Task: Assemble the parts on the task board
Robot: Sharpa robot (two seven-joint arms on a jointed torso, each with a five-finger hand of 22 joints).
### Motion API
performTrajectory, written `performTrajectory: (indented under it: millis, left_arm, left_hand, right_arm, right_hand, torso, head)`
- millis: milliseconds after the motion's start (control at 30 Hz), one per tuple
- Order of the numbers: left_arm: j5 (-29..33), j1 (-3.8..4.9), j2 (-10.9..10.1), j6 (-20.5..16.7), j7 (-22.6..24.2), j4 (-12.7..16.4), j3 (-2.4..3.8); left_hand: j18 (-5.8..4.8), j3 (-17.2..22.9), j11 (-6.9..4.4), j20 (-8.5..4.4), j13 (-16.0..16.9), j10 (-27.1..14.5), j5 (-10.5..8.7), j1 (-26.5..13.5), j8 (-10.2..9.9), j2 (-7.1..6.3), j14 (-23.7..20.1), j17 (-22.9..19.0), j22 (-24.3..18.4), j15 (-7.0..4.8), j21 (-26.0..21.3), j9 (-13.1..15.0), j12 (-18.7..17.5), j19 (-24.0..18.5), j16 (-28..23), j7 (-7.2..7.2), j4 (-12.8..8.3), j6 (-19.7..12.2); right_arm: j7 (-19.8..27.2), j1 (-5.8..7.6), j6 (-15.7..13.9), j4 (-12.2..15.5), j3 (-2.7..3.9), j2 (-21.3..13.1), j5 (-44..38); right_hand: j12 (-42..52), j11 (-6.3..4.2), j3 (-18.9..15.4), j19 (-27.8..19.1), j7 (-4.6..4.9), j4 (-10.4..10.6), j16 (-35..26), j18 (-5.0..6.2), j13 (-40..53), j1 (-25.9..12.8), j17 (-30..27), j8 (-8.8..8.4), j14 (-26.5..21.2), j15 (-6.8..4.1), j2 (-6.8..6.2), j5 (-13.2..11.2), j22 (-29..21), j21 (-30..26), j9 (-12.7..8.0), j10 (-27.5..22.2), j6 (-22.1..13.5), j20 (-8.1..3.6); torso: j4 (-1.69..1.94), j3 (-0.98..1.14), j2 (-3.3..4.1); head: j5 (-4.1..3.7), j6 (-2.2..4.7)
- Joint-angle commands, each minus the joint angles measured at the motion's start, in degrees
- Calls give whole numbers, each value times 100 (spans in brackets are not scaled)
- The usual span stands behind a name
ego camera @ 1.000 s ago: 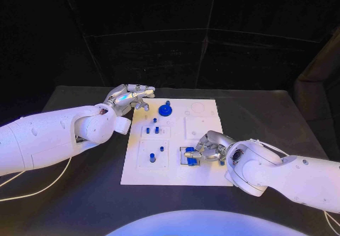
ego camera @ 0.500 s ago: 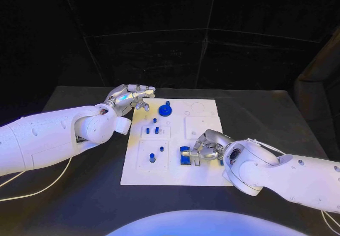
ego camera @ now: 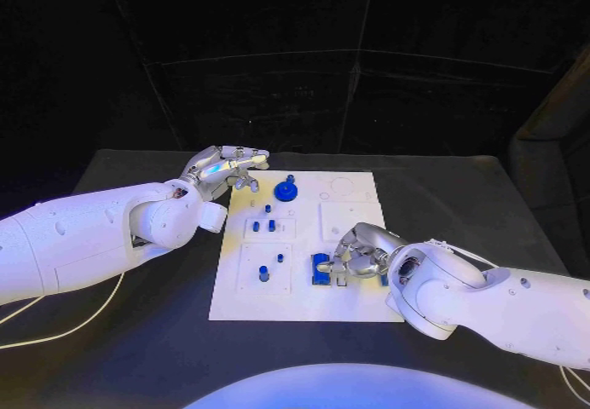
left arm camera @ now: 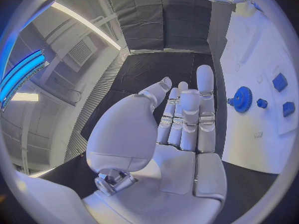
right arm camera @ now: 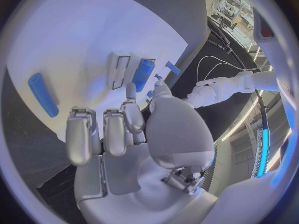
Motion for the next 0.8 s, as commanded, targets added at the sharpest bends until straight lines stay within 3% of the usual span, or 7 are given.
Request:
performTrajectory:
  millis: [33,133,333,533,800]
  left_arm:
    - [-19,7,13,72,29,-4,4]
    - [-19,7,19,74,31,-7,4]
    - [-19,6,15,68,35,-17,3]
    - [-19,-5,23,65,43,-35,1]
    - [-42,-23,38,60,46,-40,-1]
  left_hand:
    - [35,-11,-17,41,-5,-39,21,43,38,23,-41,-2,-9,-14,-36,3,25,-16,-12,1,-34,-35]
    - [35,-11,-17,41,-5,-39,21,43,38,23,-41,-2,-9,-14,-36,3,25,-16,-12,1,-34,-35]
    - [35,-11,-17,41,-5,-39,21,43,38,23,-41,-2,-9,-14,-36,3,25,-16,-12,1,-34,-35]
    - [35,-11,-17,41,-5,-39,21,43,38,23,-41,-2,-9,-14,-36,3,25,-16,-12,1,-34,-35]
    - [35,-11,-17,41,-5,-39,21,43,38,23,-41,-2,-9,-14,-36,3,25,-16,-12,1,-34,-35]
  right_arm:
    - [308,8,102,29,3,-26,-115]
    - [376,9,-25,39,3,-116,-123]
    - [556,53,-188,87,6,-565,387]
    - [728,216,68,176,7,-1160,542]
    - [636,257,476,167,4,-1538,-9]
  right_hand:
    - [-29,-21,16,92,-7,-125,-32,-67,7,272,7,39,313,-32,24,60,730,-24,32,-16,-38,-37]
    - [-34,-16,12,87,1,-138,-36,-65,9,320,2,31,312,-29,53,83,723,-30,38,-17,-60,-36]
    - [3,60,-38,87,95,-120,-7,-66,62,432,58,-170,326,29,181,416,724,-32,-23,-5,-285,8]
    - [31,87,-78,113,130,-135,26,-76,99,522,121,-280,337,54,236,563,768,-7,-63,2,-328,34]
    - [178,101,-132,205,142,-116,153,-112,226,542,342,-373,381,71,292,574,914,83,-117,76,-288,54]
  torso:
    - [1,2,-2]
    - [-1,2,-4]
    - [-17,-1,-16]
    - [-30,12,-13]
    - [-26,13,-2]
  head:
    - [-10,5]
    - [-18,21]
    - [-52,36]
    - [-139,77]
    - [-216,123]
